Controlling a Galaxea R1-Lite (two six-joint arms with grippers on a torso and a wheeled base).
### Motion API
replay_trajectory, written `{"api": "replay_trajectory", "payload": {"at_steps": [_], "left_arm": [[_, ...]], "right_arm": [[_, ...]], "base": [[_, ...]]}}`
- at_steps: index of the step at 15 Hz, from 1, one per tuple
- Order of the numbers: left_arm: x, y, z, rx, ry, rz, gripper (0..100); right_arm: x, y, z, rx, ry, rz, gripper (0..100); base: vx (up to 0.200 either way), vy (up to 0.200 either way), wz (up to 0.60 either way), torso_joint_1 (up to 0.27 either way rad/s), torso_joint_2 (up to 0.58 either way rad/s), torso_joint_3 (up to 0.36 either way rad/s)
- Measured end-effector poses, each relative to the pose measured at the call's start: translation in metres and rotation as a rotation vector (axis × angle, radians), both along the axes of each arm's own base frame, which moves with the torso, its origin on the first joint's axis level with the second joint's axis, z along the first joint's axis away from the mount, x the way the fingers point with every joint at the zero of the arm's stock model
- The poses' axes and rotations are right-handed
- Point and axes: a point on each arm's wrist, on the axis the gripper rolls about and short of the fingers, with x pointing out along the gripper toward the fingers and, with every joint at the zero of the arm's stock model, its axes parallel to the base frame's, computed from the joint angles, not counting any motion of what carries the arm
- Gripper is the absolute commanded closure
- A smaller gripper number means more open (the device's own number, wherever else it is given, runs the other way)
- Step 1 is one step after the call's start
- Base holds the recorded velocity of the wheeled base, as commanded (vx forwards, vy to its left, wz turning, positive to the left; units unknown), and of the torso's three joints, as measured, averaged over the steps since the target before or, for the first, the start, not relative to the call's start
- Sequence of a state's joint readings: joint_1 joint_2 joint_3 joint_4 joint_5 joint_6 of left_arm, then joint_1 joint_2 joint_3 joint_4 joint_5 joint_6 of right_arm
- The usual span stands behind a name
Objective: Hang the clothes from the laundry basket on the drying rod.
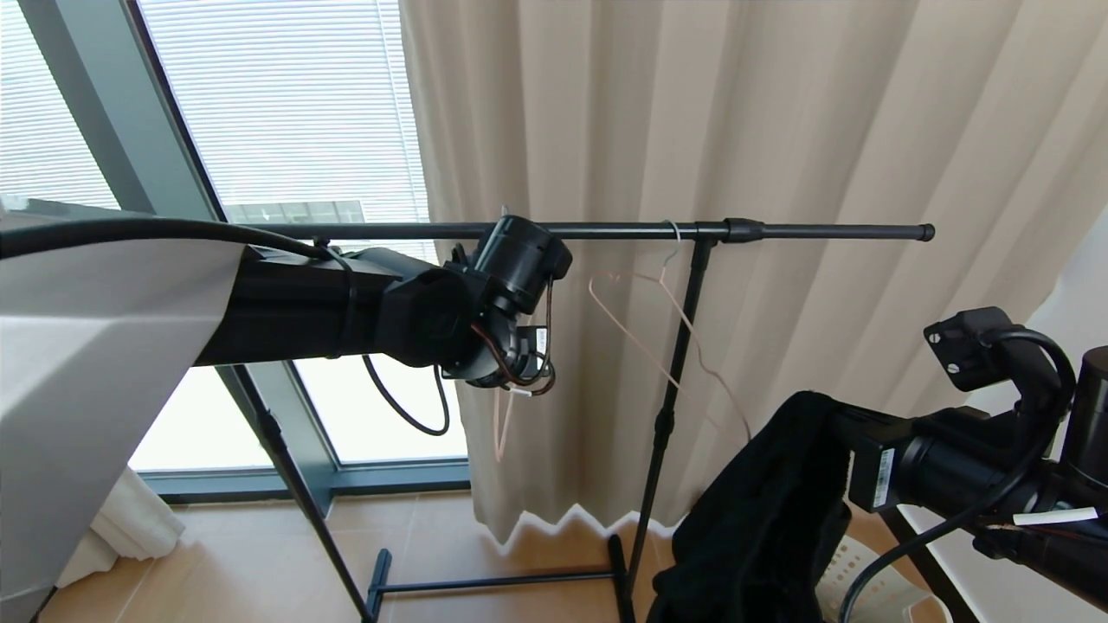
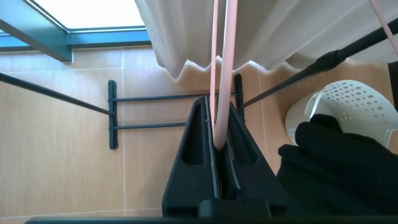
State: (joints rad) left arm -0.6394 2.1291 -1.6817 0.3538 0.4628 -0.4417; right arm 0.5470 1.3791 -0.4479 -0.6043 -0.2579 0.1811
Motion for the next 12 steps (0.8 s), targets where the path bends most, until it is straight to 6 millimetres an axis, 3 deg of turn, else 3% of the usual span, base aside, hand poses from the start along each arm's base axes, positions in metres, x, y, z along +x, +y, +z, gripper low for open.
{"api": "replay_trajectory", "payload": {"at_steps": [4, 12], "left_arm": [[-0.011, 0.006, 0.005, 0.033, -0.016, -0.041, 100], [-0.044, 0.024, -0.006, 0.141, -0.048, -0.159, 100]], "right_arm": [[0.000, 0.000, 0.000, 0.000, 0.000, 0.000, 100], [0.000, 0.000, 0.000, -0.001, 0.002, -0.001, 100]], "base": [[0.000, 0.000, 0.00, 0.000, 0.00, 0.000], [0.000, 0.000, 0.00, 0.000, 0.00, 0.000]]}}
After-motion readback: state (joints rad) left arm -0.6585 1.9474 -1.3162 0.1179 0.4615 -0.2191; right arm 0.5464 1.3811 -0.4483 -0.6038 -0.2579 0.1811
